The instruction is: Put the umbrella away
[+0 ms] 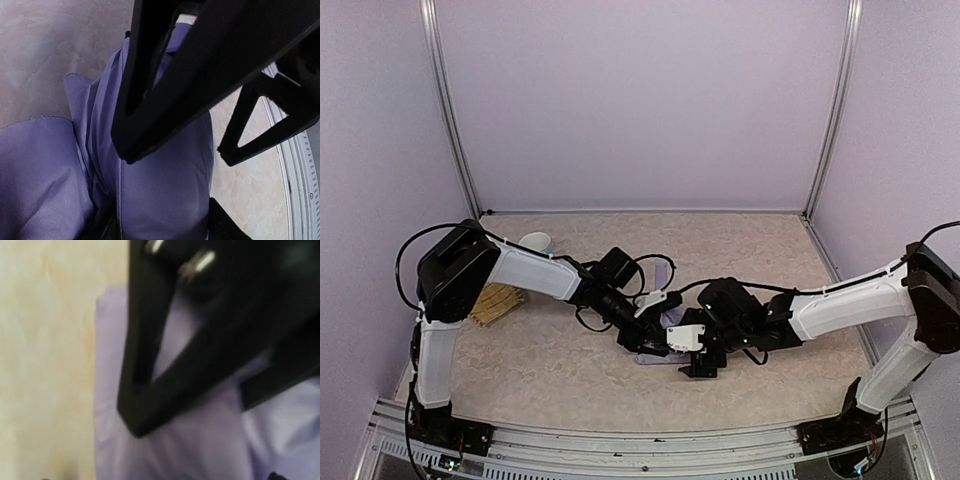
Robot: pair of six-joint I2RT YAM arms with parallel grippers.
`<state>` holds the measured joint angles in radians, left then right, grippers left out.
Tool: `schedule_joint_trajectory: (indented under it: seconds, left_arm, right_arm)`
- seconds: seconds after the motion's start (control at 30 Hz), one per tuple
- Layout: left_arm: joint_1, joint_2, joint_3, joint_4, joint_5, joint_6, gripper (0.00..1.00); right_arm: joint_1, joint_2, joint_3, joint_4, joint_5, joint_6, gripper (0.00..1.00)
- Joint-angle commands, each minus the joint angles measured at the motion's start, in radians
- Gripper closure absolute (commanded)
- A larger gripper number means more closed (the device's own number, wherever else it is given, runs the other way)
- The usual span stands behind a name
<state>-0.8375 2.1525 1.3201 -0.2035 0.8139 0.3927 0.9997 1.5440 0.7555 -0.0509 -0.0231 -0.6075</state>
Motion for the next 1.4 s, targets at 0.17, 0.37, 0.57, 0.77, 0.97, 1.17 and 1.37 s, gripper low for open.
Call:
schedule_joint_trajectory:
  seconds: [0.17,0.37,0.57,0.77,0.97,1.17,1.37]
  left_arm:
    - [-0.017,0.142,-0.056,-0.299,-0.096,0.028,0.51]
    - [0.000,0.077,-0.062,-0.199,-0.043,-0.008,0.46]
    - [0.036,-0.285,-0.386,0.499,-0.065,-0.194,0.30]
    - [0.042,-0.544,-0.730,1.006,-0.159,-0.234,0.29]
    - [-0.038,-0.719,-0.935,1.077,-0.312,-0.081,0.42]
    - [-0.182,-0.810,-0.931,0.869,-0.553,0.127,0.46]
    - [-0.273,-0.677,-0.809,0.702,-0.666,0.247,0.34]
  right_arm:
    - [0.021,0.185,0.113,-0.122,0.159,-0.008,0.33]
    - [0.038,0.180,0.109,-0.189,0.100,0.029,0.74]
    - [0.038,0.160,0.111,-0.284,-0.052,0.103,0.87]
    - [0.036,0.215,0.178,-0.447,-0.174,0.143,0.92]
    - [-0.008,0.291,0.278,-0.629,-0.388,0.215,0.91]
    - [-0.057,0.395,0.357,-0.741,-0.544,0.221,0.89]
    - [-0.117,0.483,0.395,-0.764,-0.629,0.206,0.88]
